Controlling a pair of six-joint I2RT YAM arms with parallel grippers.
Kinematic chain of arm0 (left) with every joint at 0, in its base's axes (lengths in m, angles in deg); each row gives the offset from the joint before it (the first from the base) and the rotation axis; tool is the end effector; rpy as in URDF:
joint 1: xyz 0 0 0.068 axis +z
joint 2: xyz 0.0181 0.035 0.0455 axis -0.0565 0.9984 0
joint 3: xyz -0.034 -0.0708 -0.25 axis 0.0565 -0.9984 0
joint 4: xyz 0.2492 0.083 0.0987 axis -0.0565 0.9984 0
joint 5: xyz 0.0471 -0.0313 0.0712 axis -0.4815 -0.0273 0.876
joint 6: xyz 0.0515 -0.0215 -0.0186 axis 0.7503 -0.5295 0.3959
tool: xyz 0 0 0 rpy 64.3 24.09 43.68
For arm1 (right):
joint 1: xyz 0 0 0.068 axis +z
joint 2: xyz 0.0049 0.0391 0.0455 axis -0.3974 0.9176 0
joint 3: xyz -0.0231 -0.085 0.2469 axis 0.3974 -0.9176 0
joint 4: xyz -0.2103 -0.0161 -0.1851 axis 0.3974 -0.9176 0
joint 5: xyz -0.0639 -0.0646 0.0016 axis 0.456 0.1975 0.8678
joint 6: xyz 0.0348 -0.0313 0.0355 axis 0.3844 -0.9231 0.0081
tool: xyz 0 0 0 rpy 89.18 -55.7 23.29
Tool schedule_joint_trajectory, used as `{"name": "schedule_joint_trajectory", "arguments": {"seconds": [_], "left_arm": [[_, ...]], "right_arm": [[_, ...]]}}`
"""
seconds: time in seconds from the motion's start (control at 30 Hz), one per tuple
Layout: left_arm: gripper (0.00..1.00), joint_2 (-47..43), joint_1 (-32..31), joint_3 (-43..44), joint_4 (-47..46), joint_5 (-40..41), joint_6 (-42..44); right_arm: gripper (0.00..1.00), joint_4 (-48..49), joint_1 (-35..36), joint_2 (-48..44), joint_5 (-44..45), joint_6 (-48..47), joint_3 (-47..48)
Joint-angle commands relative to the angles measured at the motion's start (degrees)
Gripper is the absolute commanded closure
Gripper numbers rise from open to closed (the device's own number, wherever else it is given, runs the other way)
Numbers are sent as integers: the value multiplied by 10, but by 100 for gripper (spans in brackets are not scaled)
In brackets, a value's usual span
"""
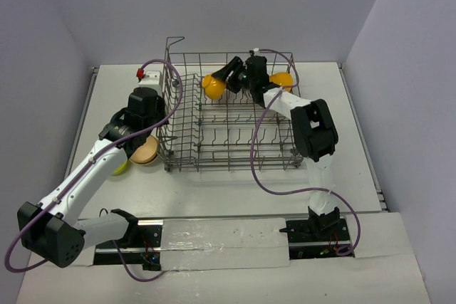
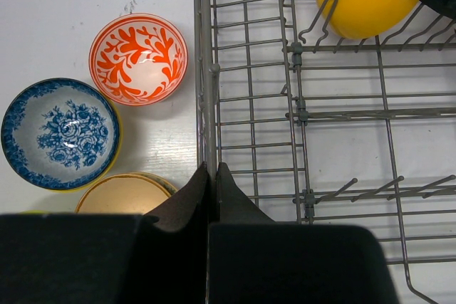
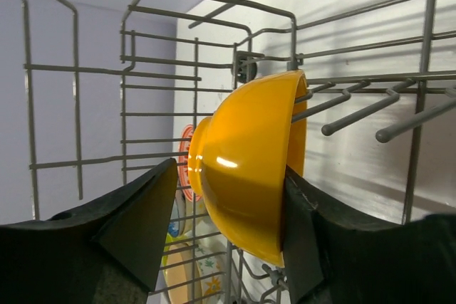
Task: Load the bowls into the dish rack
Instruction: Insert the bowl into the dish rack, then pick up the bowl from the bowl.
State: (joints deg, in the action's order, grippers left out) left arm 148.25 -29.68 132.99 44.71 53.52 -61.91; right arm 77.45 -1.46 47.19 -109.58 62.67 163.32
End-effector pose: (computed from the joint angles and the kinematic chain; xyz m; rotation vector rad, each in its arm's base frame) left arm 0.2651 -0.1165 0.3154 0.0014 2.0843 -0.1026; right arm 0.4832 0.2110 0.1924 0.3685 2.0136 1.2607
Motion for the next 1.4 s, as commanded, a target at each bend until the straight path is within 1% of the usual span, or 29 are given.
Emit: {"name": "schedule_joint_trajectory", "arguments": {"seconds": [0.0,0.07,0.1,0.13,0.2,0.23,0.27,0.4,0.43,0.63,0.7,0.8,0.87,0.93,0.97,1.0,1.03,1.07,1.1,1.13,1.17,1.2,1.27,1.3,1.37], "left_arm": [[100,4,-12,-9,38,-90,24],[100,4,-12,-9,38,-90,23],[100,4,-12,-9,37,-90,23],[100,4,-12,-9,37,-90,23],[100,4,-12,-9,37,-93,23],[100,4,-12,-9,38,-93,23],[100,5,-12,-9,38,-91,22],[100,5,-12,-9,39,-90,21],[100,4,-12,-10,38,-90,20],[100,4,-12,-10,39,-84,19],[100,3,-12,-10,40,-85,20],[100,2,-12,-9,40,-84,20],[100,1,-12,-9,41,-84,21],[100,1,-12,-9,40,-83,20],[100,1,-12,-9,40,-81,20],[100,2,-12,-9,40,-79,20],[99,2,-12,-8,41,-77,19],[97,2,-12,-8,41,-75,19],[96,3,-12,-8,41,-69,18],[94,2,-12,-8,41,-67,18],[91,2,-12,-8,41,-66,18],[90,3,-12,-8,41,-66,17],[85,2,-12,-8,39,-65,16],[84,2,-12,-8,37,-65,17],[79,1,-12,-7,37,-62,14]], "right_arm": [[36,-64,-7,-41,16,-31,43],[32,-100,-5,-47,25,-45,59],[27,-115,-6,-47,29,-49,66],[26,-130,-6,-48,34,-54,73],[24,-175,-6,-47,47,-69,100],[18,-219,-6,-46,55,-75,122],[17,-237,-6,-42,61,-88,134],[16,-317,-6,-31,90,-116,190],[16,-353,-6,-27,95,-123,221],[16,-493,-6,13,123,-162,336],[16,-517,-10,17,121,-169,352],[16,-520,-11,10,115,-175,345],[16,-510,-8,-7,116,-194,335],[17,-444,-1,-55,112,-226,280],[17,-411,16,-78,116,-247,220],[17,-341,26,-134,132,-288,185],[17,-306,38,-163,151,-310,153],[17,-274,49,-191,180,-332,118],[17,-213,73,-242,193,-370,54],[17,-188,84,-267,204,-387,27],[17,-170,96,-288,236,-409,-2],[17,-124,121,-328,251,-455,-52],[16,-84,152,-374,313,-500,-109],[16,-78,166,-384,326,-531,-122],[16,-70,196,-403,338,-552,-150]]}}
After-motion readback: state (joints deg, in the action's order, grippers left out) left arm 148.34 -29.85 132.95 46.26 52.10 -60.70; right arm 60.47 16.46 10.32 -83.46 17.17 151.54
